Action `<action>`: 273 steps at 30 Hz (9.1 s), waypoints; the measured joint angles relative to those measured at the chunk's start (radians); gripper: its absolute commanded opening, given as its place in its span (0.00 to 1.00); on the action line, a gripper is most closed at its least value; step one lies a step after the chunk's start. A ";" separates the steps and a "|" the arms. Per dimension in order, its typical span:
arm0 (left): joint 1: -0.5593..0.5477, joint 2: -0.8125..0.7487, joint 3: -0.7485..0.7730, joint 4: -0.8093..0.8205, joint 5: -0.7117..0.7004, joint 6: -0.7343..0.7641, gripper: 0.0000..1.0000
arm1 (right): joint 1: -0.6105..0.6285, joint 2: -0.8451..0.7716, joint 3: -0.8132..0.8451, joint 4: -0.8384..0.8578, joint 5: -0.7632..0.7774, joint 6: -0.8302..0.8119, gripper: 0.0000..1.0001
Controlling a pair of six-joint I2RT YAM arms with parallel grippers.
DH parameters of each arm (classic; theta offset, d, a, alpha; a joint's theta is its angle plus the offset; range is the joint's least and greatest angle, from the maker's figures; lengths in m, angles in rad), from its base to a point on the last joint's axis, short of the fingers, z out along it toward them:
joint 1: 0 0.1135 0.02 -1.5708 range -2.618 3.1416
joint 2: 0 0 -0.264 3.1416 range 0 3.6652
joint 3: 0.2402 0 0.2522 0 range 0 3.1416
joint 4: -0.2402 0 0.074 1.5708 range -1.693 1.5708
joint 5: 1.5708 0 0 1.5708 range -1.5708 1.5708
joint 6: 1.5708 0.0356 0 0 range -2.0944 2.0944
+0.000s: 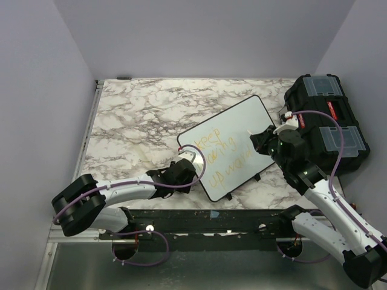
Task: Write a sentence on the whiteboard
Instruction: Pick up the pen cap from the center of the board, then insert the whiteboard marker without the cap into the pen cap.
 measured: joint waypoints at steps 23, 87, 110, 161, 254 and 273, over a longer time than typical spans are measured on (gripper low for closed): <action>-0.057 -0.027 -0.003 -0.050 0.002 -0.108 0.55 | 0.000 0.007 0.000 0.006 -0.012 0.000 0.01; -0.058 -0.036 -0.102 0.195 0.047 -0.093 0.00 | 0.000 0.052 0.000 0.023 -0.032 0.001 0.01; -0.058 -0.510 -0.012 -0.092 0.093 0.104 0.00 | 0.000 0.153 0.034 0.215 -0.709 -0.017 0.01; -0.058 -0.631 -0.066 0.221 0.300 0.833 0.00 | 0.095 0.216 0.068 0.107 -1.012 -0.045 0.01; -0.058 -0.625 -0.061 0.248 0.325 0.824 0.00 | 0.133 0.203 0.064 0.131 -0.934 -0.018 0.01; -0.058 -0.615 -0.061 0.253 0.316 0.813 0.00 | 0.133 0.223 0.064 0.125 -0.942 -0.031 0.01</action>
